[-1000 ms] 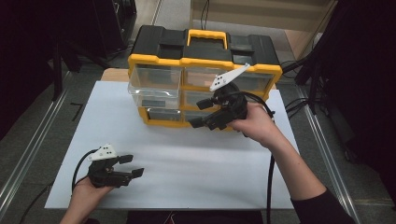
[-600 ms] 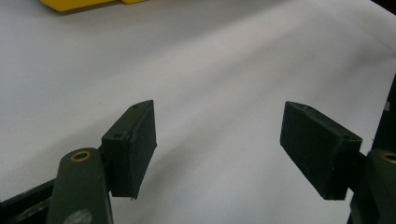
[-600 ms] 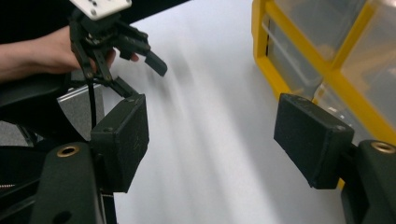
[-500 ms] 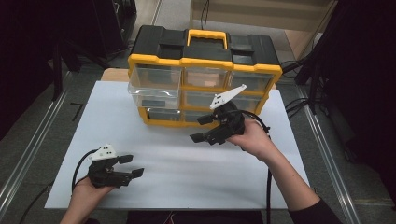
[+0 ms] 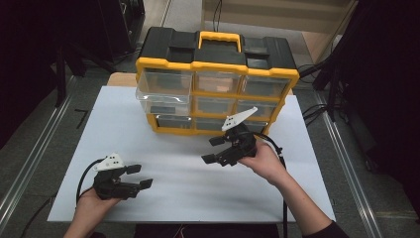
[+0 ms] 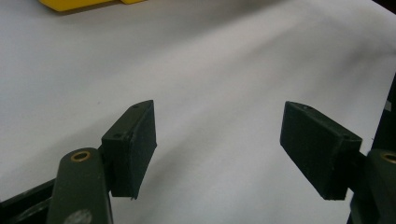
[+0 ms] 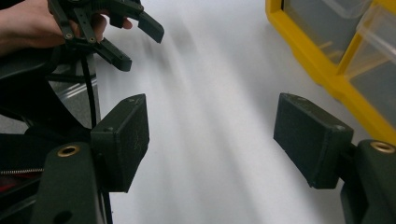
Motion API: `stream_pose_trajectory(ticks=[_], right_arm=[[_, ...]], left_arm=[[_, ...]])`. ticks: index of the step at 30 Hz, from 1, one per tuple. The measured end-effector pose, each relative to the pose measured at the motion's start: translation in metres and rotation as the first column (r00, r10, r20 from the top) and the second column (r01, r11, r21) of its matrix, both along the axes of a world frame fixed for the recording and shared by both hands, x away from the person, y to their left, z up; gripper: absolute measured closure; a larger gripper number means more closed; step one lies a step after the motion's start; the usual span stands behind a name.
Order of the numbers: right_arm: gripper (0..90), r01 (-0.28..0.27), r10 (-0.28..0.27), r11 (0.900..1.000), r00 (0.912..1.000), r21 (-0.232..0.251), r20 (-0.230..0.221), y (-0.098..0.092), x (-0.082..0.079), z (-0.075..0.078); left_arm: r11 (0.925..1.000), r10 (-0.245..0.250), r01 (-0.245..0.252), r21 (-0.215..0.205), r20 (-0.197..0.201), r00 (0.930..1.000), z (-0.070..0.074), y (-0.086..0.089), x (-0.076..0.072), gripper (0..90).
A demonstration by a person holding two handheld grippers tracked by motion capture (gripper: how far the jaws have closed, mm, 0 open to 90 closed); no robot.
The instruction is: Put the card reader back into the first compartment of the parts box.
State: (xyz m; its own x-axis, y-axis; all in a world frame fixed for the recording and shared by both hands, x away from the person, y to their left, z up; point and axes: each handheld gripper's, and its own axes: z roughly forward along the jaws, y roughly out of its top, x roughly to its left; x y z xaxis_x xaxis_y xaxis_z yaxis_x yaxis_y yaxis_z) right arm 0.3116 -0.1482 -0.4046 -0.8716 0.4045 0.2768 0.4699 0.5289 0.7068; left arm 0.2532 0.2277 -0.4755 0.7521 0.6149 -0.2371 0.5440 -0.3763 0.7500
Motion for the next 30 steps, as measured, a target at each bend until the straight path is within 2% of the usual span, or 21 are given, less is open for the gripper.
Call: stream_pose_trajectory(ticks=[5,6,14,15,30], right_arm=[[24.9,0.008,-0.008,1.000,0.9998,0.004,0.016,-0.003,-0.005,-0.013],[24.9,0.018,-0.018,1.000,0.9997,0.010,0.013,-0.005,-0.007,-0.019],[24.8,0.045,-0.045,0.999,0.9990,-0.007,-0.001,-0.013,-0.013,-0.039],[24.8,0.054,-0.054,0.999,0.9985,-0.006,0.003,-0.017,-0.016,-0.045],[24.4,0.132,-0.132,0.991,0.9903,-0.005,-0.042,-0.047,-0.031,-0.070]], left_arm=[[1.0000,-0.001,0.001,-0.001,0.000,1.0000,0.000,0.000,0.000,28.5],[1.0000,-0.001,0.001,0.000,0.001,1.0000,0.000,0.000,0.000,28.5],[1.0000,-0.001,0.001,0.005,-0.002,1.0000,0.000,-0.001,0.000,28.5],[1.0000,-0.001,0.001,0.002,0.001,1.0000,0.000,-0.001,0.000,28.5],[1.0000,-0.008,0.008,0.003,0.004,1.0000,0.000,-0.002,-0.001,28.5]])
